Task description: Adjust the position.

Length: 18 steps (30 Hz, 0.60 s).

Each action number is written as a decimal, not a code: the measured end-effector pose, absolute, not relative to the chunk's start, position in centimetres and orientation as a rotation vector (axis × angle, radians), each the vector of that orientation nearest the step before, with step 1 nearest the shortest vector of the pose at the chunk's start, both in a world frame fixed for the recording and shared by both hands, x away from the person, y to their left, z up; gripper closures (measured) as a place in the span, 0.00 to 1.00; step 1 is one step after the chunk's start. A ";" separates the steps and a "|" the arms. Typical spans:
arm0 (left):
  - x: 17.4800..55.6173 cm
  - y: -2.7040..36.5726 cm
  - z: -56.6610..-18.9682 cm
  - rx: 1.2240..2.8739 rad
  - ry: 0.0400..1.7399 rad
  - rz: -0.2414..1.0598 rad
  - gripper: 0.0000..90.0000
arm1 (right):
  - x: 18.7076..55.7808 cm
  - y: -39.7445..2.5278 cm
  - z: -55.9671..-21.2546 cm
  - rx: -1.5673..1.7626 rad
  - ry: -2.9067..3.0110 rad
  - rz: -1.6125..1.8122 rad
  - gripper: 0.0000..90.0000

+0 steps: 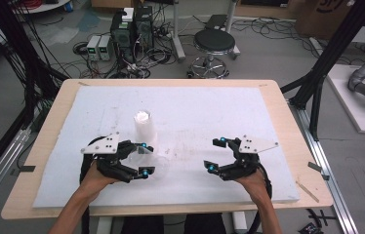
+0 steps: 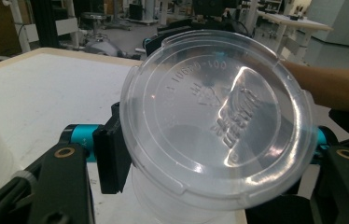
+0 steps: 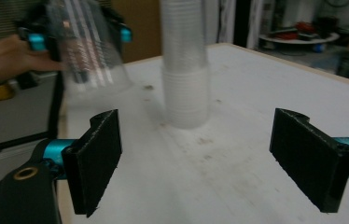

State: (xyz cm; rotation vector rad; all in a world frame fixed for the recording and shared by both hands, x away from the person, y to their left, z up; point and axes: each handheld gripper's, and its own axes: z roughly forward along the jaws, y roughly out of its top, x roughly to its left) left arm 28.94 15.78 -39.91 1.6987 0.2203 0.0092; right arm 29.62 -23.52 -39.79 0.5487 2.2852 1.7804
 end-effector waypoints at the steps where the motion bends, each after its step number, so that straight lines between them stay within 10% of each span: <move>1: 28.9 15.8 -39.9 1.699 0.220 0.009 0.39 | 29.6 -23.5 -39.8 0.549 2.285 1.780 0.19; 18: 28.9 14.8 -39.4 1.648 0.194 -0.005 0.39 | 28.7 -18.8 -37.9 0.281 2.420 1.854 0.19</move>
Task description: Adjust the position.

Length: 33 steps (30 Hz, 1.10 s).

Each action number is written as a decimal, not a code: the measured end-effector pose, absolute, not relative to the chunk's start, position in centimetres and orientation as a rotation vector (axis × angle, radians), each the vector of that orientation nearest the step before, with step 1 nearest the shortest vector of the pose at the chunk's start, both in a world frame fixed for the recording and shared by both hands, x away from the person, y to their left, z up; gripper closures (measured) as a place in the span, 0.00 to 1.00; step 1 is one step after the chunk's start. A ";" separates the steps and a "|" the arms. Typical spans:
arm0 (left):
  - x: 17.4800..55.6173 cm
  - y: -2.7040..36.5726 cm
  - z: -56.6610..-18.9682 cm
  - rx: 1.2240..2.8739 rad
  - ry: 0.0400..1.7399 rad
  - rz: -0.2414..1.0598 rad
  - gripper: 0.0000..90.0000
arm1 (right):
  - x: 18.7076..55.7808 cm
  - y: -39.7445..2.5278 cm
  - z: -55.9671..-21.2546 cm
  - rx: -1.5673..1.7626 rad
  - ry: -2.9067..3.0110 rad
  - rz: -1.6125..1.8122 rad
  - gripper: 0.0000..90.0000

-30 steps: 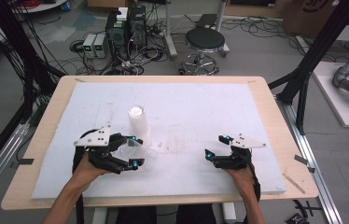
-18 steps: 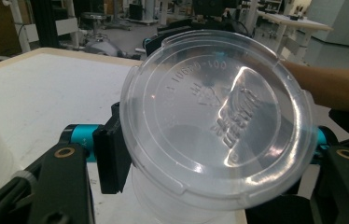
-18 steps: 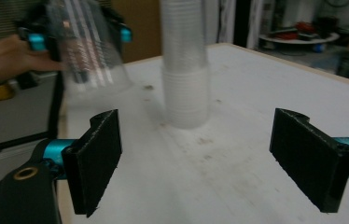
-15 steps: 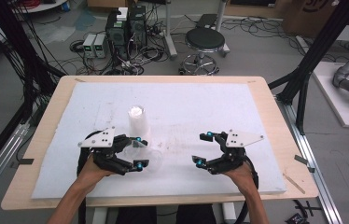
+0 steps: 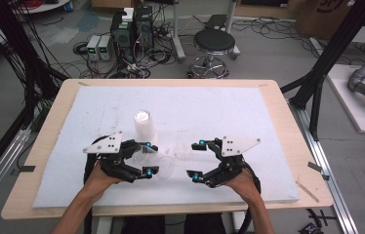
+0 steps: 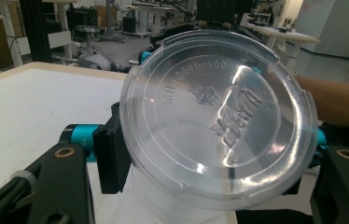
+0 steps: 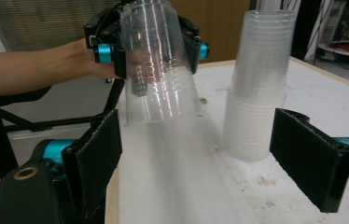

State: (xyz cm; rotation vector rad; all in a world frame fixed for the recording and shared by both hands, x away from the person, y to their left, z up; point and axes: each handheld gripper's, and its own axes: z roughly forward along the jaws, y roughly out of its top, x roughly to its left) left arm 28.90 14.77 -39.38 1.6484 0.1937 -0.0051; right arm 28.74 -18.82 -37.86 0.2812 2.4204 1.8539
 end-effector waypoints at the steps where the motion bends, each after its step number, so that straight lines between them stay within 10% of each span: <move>1: 28.9 14.7 -39.4 1.646 0.194 -0.003 0.39 | 28.7 -18.4 -37.9 0.274 2.431 1.856 0.19; 33: 29.2 13.5 -39.1 1.613 0.172 -0.024 0.39 | 29.1 -11.4 -38.8 0.066 2.517 1.794 0.26</move>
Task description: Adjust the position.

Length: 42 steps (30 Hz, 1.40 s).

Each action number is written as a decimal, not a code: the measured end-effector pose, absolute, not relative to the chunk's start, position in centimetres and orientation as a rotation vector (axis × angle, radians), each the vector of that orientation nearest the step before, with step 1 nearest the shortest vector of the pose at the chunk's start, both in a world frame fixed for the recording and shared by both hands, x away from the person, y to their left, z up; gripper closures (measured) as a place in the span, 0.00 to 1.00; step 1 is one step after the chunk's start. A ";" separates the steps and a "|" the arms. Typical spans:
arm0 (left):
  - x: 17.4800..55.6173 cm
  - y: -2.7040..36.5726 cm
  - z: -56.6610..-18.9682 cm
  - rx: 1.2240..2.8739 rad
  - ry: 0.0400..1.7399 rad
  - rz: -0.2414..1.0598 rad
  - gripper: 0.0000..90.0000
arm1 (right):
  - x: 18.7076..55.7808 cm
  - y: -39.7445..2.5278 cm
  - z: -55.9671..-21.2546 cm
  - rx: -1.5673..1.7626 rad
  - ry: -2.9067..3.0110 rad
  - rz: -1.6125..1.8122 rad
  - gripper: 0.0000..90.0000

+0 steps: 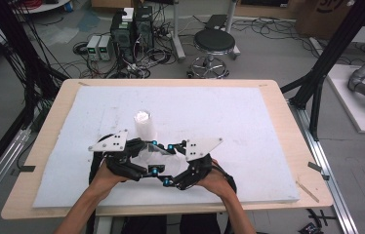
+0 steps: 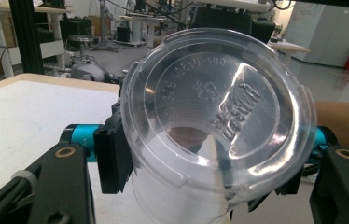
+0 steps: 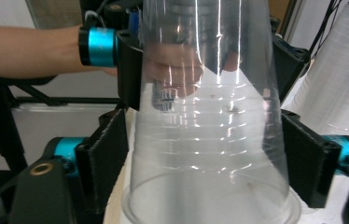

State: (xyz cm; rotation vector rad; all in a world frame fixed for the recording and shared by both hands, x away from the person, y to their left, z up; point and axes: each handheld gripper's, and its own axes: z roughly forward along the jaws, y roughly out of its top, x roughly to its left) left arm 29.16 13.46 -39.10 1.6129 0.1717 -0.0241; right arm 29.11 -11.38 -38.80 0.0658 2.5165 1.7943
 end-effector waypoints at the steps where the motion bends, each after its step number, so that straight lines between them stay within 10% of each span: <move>1: 29.2 13.5 -39.1 1.613 0.171 -0.026 0.39 | 29.1 -11.3 -38.8 0.059 2.515 1.790 0.27; 30: 29.0 13.5 -39.1 1.652 0.184 -0.010 0.16 | 29.2 -11.8 -39.0 0.059 2.530 1.740 0.36; 42: 28.7 13.7 -35.9 2.078 0.202 0.074 0.17 | 30.2 -12.4 -37.0 0.107 2.772 1.515 0.37</move>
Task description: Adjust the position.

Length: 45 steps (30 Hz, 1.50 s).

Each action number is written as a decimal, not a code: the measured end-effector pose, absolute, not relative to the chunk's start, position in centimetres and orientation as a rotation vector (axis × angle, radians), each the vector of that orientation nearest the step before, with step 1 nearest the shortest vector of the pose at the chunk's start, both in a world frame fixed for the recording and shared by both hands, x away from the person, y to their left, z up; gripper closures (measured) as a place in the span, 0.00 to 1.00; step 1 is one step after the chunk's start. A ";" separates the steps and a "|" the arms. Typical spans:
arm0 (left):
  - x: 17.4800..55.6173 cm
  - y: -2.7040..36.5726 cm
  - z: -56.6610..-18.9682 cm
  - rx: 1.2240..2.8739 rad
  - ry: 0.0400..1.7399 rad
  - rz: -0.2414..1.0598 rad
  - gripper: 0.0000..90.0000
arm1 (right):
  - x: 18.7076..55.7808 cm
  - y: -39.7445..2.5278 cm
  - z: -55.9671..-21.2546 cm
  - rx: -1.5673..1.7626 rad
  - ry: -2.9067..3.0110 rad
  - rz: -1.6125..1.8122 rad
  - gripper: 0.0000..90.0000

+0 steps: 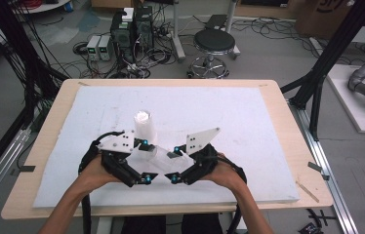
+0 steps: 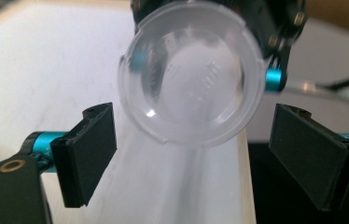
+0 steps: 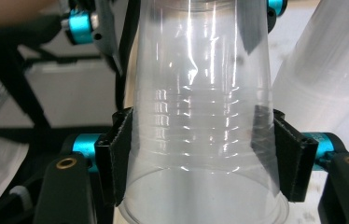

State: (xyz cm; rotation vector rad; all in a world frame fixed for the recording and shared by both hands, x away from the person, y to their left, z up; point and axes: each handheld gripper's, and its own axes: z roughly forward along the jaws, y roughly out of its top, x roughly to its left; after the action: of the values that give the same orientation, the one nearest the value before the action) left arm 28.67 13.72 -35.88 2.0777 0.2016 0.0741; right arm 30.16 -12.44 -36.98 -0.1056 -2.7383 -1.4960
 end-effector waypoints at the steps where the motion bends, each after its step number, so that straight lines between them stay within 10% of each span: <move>1: 28.8 13.7 -35.6 2.116 0.208 0.057 0.17 | 30.2 -12.4 -36.7 -0.097 -2.754 -1.455 0.37; 15: 29.0 12.2 -33.1 2.496 0.156 0.041 0.18 | 30.4 -9.8 -33.9 0.010 -2.914 -0.893 0.37; 45: 29.4 10.2 -33.6 2.437 0.080 -0.027 0.46 | 30.5 -9.6 -33.8 0.021 -2.924 -0.870 0.38</move>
State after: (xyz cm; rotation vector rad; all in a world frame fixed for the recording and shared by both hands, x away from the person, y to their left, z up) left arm 29.40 10.16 -33.59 2.4366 0.0798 -0.0275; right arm 30.54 -9.60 -33.82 0.0209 -2.9240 -0.8697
